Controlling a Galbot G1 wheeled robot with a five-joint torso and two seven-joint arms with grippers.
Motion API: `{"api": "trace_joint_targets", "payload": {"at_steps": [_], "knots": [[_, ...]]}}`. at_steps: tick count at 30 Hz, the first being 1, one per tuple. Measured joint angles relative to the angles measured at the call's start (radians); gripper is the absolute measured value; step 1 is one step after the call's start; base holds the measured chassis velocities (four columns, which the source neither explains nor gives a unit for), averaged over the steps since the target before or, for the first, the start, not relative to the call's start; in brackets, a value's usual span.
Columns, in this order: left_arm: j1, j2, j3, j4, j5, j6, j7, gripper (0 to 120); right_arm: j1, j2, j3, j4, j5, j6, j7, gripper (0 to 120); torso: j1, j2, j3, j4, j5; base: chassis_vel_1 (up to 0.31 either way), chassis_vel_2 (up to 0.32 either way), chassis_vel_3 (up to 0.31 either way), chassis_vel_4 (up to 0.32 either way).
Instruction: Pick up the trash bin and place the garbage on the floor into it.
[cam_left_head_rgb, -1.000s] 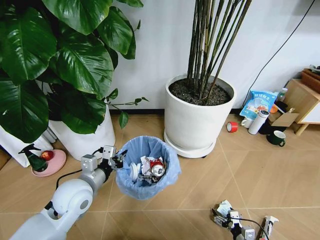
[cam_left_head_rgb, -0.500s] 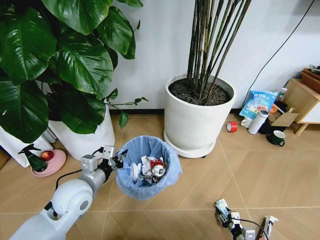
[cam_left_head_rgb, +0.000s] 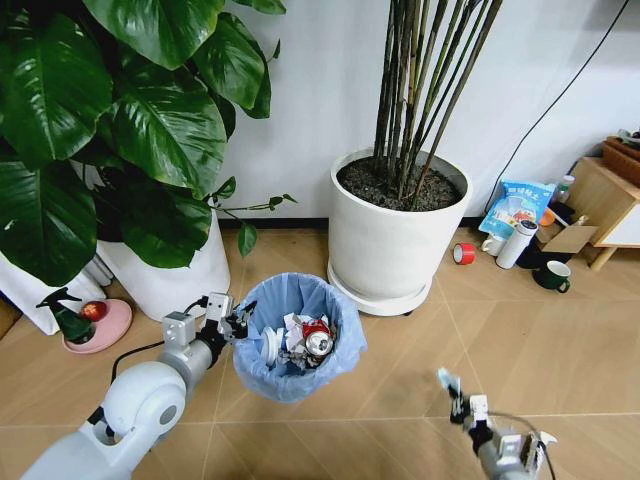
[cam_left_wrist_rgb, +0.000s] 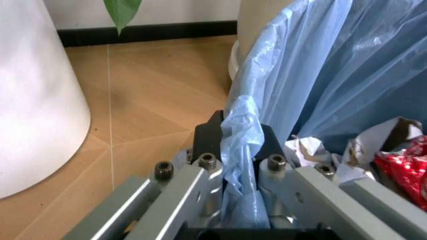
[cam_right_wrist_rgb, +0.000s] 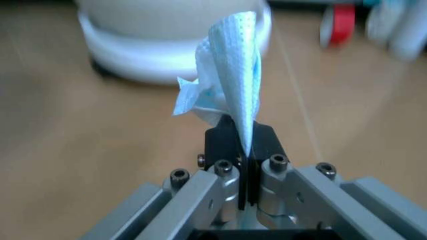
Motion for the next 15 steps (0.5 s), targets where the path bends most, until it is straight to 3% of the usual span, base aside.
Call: {"api": "trace_joint_targets", "payload": {"at_steps": [3, 5, 6, 15], "knots": [[0.000, -0.001, 0.002, 0.000, 0.001, 0.003, -0.003, 1, -0.006, -0.045, -0.010, 0.118, 0.021, -0.026, 0.008, 0, 0.000, 0.000, 0.000, 0.0002, -0.0011, 0.000, 0.000, 0.000, 0.000], [0.000, -0.001, 0.005, 0.003, 0.003, 0.007, -0.003, 1, -0.015, -0.113, -0.035, 0.229, 0.045, -0.055, 0.010, 0, 0.000, 0.000, 0.000, 0.0000, 0.0000, 0.000, 0.000, 0.000, 0.000], [-0.003, -0.001, 0.007, 0.005, 0.004, 0.010, -0.002, 1, -0.015, -0.165, -0.060, 0.302, 0.072, -0.082, 0.014, 0, 0.000, 0.000, 0.000, 0.0001, -0.0012, 0.000, 0.000, 0.000, 0.000], [-0.034, 0.008, 0.024, 0.017, -0.007, 0.041, -0.002, 1, 0.110, -0.337, -0.211, 0.573, 0.258, -0.245, 0.081, 0, 0.000, 0.000, 0.000, 0.0005, 0.0003, 0.000, 0.000, 0.000, 0.000]]}}
